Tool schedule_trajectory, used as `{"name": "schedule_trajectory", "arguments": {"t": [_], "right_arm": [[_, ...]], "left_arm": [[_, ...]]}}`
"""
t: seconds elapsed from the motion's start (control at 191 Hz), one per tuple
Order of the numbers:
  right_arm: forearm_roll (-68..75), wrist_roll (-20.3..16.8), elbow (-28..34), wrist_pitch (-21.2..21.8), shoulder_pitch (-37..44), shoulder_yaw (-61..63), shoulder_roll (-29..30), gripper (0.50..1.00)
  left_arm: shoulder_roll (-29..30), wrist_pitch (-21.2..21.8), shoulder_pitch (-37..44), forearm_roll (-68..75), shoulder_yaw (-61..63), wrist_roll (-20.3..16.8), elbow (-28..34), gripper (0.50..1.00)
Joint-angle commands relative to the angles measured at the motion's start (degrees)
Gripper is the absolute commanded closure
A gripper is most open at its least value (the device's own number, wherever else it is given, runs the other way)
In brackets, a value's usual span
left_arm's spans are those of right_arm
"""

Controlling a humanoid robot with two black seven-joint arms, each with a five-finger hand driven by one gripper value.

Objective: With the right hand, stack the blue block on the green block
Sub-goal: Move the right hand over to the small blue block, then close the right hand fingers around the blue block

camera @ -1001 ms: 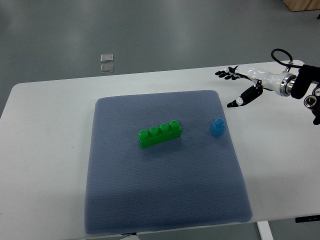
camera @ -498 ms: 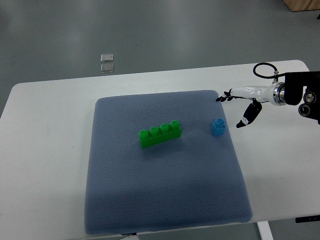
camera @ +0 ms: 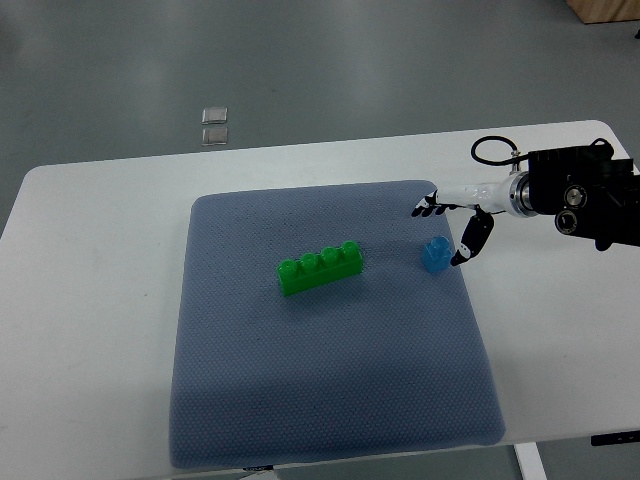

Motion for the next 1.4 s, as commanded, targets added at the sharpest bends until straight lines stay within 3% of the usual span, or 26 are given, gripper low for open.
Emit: {"name": "schedule_trajectory", "arguments": {"t": [0.0, 0.618, 1.393], "right_arm": [[0.3, -0.46, -0.26, -0.03, 0.04, -0.19, 1.16, 0.621], [0.13, -1.78, -2.11, -1.53, -1.19, -1.24, 3.1, 0.693], [-0.84, -2.57, -2.9, -2.49, -1.99, -1.68, 3.71, 0.74]], "left_arm": [[0.0, 0.0, 0.0, 0.05, 0.0, 0.0, 0.0, 0.5], [0.0, 0.0, 0.0, 0.05, 0.0, 0.0, 0.0, 0.5], [0.0, 0.0, 0.0, 0.05, 0.0, 0.0, 0.0, 0.5]]}}
